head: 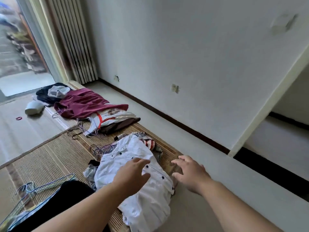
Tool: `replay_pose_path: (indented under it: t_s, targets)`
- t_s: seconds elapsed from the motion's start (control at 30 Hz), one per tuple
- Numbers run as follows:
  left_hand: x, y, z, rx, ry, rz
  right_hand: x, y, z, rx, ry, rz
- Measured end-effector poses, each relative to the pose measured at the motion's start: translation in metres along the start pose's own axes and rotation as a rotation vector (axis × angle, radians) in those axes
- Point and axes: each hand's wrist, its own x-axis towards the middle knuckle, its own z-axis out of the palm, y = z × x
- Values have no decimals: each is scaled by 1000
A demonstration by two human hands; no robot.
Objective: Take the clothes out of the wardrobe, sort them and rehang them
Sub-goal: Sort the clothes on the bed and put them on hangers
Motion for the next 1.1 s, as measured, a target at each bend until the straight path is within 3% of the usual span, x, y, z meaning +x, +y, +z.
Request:
replay_pose_path:
  t_s: [0.23,0.43,0.73,1.1]
  targets:
    - [108,26,17,-115,93,-254,152,58,-56,-115,-167,-190]
    - [149,-9,15,-177,169,-458,250,39,-60,-119,-249,-313]
    - [199,-132,52,-286,146,-768,399,-31,14,-202,-420,-517]
    - [243,-264,94,-301,100,-1011,527,-97,144,-290,-577,-632]
